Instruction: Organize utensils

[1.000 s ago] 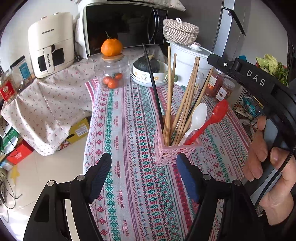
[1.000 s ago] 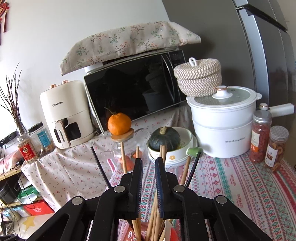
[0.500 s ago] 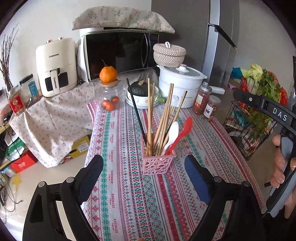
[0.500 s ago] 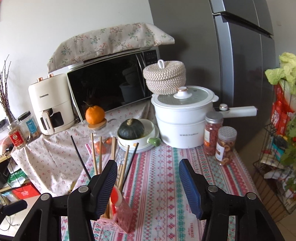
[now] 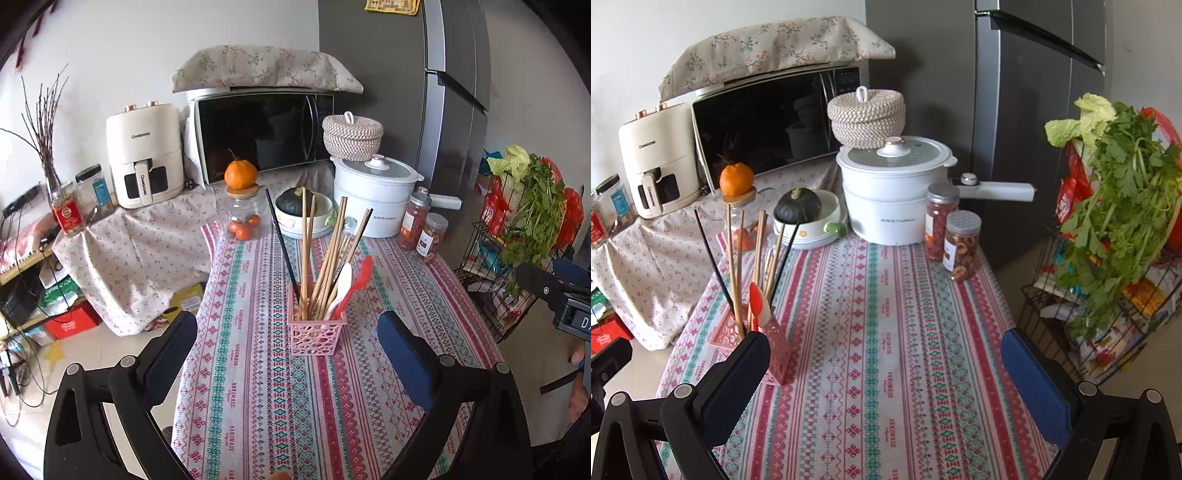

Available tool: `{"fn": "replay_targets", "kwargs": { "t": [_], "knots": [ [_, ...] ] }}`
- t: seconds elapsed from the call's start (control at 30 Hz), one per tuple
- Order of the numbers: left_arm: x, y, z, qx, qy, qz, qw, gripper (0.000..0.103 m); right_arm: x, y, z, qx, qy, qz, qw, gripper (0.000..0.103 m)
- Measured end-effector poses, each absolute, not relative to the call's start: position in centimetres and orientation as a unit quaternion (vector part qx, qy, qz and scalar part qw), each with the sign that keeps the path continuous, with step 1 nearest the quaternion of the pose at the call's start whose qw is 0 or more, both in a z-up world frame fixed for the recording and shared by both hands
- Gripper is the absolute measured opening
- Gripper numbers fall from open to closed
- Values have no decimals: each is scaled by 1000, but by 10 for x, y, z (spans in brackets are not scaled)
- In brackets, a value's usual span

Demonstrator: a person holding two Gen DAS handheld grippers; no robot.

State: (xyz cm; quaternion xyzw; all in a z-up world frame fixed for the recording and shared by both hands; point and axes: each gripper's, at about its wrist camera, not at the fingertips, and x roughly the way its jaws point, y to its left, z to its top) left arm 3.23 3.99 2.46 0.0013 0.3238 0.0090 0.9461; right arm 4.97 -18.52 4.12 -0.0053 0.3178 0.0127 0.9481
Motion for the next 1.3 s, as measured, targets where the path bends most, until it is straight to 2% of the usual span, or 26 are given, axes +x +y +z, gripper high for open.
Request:
{"fn": "replay_targets", "kwargs": {
  "t": [1.3],
  "knots": [
    [25, 34, 35, -1, 301, 16, 953, 99, 50, -167, 40, -30, 320, 11, 947, 102]
  ]
}}
